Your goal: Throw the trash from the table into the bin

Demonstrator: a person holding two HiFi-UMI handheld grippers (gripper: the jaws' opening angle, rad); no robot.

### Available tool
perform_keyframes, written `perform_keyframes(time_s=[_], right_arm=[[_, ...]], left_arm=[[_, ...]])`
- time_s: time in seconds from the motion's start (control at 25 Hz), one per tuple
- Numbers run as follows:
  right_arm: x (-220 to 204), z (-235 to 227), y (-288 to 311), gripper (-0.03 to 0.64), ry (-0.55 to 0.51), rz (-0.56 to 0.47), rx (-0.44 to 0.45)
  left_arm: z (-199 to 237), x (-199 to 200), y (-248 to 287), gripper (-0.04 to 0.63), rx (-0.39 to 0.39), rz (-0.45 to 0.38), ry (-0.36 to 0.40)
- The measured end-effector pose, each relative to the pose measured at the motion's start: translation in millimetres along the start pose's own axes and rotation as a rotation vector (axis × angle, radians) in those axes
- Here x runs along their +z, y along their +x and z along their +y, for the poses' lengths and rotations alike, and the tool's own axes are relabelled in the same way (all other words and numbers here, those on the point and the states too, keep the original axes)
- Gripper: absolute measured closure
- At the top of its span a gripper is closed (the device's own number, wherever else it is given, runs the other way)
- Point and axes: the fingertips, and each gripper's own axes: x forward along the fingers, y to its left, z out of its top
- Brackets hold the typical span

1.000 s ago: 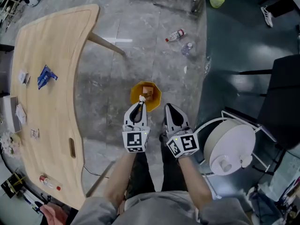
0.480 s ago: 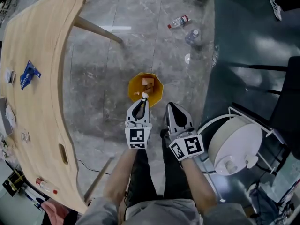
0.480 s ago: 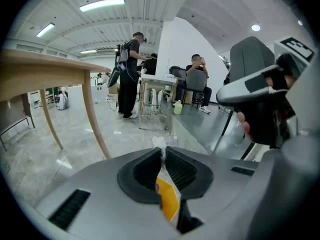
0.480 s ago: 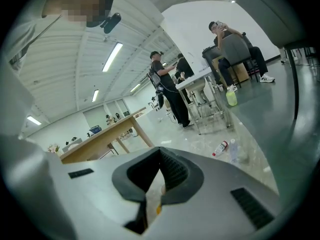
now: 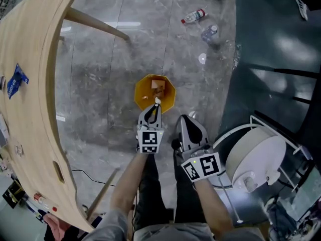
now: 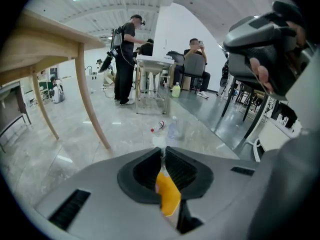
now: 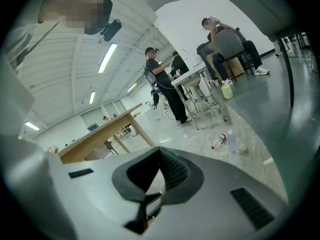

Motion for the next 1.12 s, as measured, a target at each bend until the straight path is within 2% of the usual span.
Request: perform_keyframes(time_s=[0.24,0.52,0.6,0.92,1.12], right_arm=[[-13.9,-10.3,-4.1,0.612,0.005,0.022,-0.011],[-16.7,-18.9,-7.0,0.612,0.010,0.024,-0.028],[-16.5,-18.9,-7.4,0.612,0.010,0.023,-0.028],[-17.1,-17.5,-12.4,0.612,0.006,0.028,-0.028],[-2.6,-10.5,-20.2,0.612,-0.007,0.024,-0.027]], left_arm=[[10.0,-34.6,22.2,0.560,0.005,0.069,0.000],[14.5,-43.1,27.8,0.556,0.001,0.101,-0.014],[14.9,-44.4,27.5,0.504,-0.002,0.110,-0.025],[15.0,-36.4,17.7,0.497,0.008,0.095,-0.027],[7.6,-8.3,-5.2,0.497,-0.004,0.064,-0.031]])
